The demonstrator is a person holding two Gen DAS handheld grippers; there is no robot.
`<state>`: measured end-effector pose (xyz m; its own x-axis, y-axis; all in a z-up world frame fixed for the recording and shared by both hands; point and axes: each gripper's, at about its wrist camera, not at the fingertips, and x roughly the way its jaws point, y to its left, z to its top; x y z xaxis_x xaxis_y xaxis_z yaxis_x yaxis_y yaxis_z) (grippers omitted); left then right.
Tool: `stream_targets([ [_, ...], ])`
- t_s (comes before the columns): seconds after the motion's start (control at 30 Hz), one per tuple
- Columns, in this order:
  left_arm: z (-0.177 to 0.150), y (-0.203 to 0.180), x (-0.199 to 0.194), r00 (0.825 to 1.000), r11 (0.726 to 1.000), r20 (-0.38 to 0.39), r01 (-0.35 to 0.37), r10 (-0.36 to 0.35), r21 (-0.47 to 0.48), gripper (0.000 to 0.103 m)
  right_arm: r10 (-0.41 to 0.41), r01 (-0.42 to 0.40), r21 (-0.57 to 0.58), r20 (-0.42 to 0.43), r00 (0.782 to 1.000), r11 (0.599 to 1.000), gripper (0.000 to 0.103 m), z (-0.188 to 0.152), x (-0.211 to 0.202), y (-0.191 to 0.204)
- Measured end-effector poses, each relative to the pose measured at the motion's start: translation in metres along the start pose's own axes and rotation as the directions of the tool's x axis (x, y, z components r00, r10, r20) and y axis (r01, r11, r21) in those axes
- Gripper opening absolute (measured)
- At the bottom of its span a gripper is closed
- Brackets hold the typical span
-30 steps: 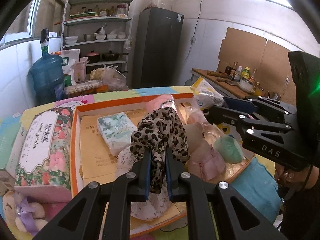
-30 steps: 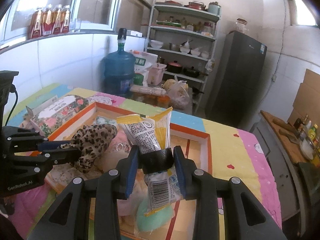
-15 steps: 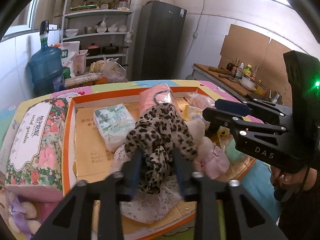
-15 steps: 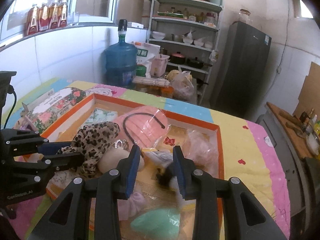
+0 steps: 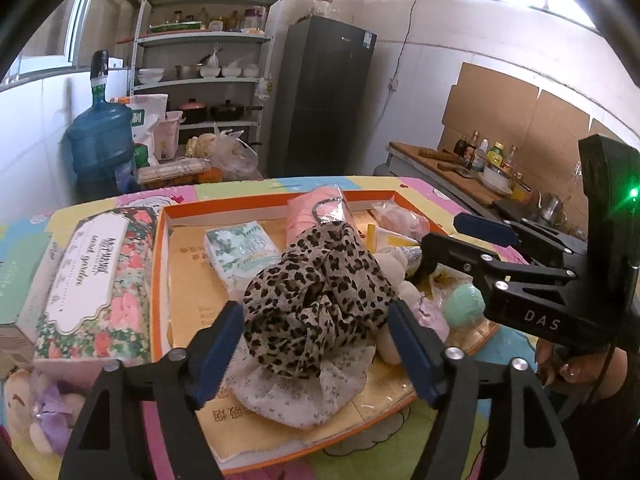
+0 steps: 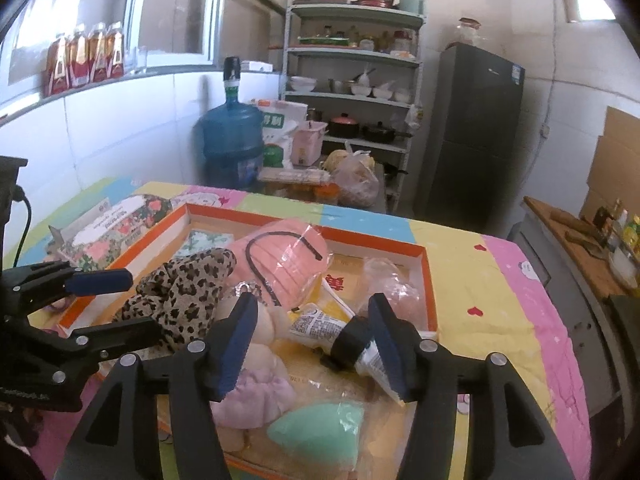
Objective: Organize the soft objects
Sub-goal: 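Release the snack bag into the box with the right gripper while the left lowers and releases the cloth, then withdraw both open grippers from the box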
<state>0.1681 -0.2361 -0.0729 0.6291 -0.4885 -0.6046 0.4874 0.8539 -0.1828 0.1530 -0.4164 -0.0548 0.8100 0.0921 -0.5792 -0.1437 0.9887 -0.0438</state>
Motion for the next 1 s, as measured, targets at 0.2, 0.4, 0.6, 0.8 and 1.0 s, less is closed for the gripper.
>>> stream_targets([
  [0.2,0.000,-0.001,-0.017,1.000,1.000,0.027,-0.009,0.009,0.007,0.078,0.010,-0.011,0.045,0.015,1.000,0.999,0.059,-0.005,-0.014,0.003],
  [0.4,-0.002,0.000,-0.037,0.998,1.000,0.062,-0.026,0.025,0.017,0.078,0.017,-0.020,0.064,0.041,0.999,0.998,0.059,-0.007,-0.033,0.014],
  [0.6,-0.005,0.005,-0.066,0.992,0.999,0.115,-0.048,0.045,0.022,0.086,-0.007,0.004,0.042,0.078,0.997,0.999,0.070,-0.007,-0.053,0.035],
  [0.8,-0.009,0.013,-0.091,0.986,0.998,0.152,-0.065,0.061,0.018,0.087,-0.007,0.001,0.056,0.097,0.995,0.998,0.075,-0.005,-0.067,0.053],
  [1.0,-0.016,0.025,-0.121,0.976,0.995,0.196,-0.099,0.095,0.009,0.087,0.032,-0.039,0.077,0.098,0.995,0.996,0.075,-0.003,-0.077,0.074],
])
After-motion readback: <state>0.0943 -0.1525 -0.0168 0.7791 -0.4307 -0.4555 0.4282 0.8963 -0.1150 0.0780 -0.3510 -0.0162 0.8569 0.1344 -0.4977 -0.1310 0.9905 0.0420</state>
